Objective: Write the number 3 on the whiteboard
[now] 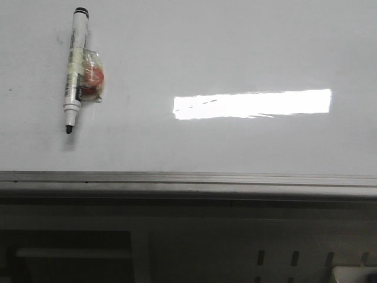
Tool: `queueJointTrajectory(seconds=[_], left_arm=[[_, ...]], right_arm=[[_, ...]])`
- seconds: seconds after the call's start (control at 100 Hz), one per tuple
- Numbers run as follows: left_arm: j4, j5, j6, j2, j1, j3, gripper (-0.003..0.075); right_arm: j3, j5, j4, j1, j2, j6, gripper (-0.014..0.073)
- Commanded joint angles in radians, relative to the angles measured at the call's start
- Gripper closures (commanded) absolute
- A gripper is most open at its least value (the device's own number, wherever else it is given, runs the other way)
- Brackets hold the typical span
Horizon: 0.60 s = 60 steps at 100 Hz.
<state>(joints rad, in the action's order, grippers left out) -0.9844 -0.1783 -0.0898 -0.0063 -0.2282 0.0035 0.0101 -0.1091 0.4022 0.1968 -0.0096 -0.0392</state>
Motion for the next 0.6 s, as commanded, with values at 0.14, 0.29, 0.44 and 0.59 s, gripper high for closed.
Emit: queueJointTrajectory(seconds=[0.14,0.29,0.44,0.59], left_arm=[[-0.117,0.077,-0.012,-0.022,0.0,-0.031,0.0741],[0.193,0.006,-0.119,0.037,0.0,-0.207,0.074],[0.564,-0.283,-0.167,0.226,0.0,-0.447,0.0645],[0.617,-0.426,-0.167,0.449,0.0,-0.607,0.0258]], right_arm=[[-0.081,0.008,0.101,-0.008,-0.014,0.006,0.0658],[-0.249,0.243,-0.074,-0.008,0.023,0.006,0.0618],[-0.381,0.379,-0.137,-0.008,0.124,0.006,0.037],[-0.44,0.435,-0.137,-0.008,0.224,0.006,0.0168]])
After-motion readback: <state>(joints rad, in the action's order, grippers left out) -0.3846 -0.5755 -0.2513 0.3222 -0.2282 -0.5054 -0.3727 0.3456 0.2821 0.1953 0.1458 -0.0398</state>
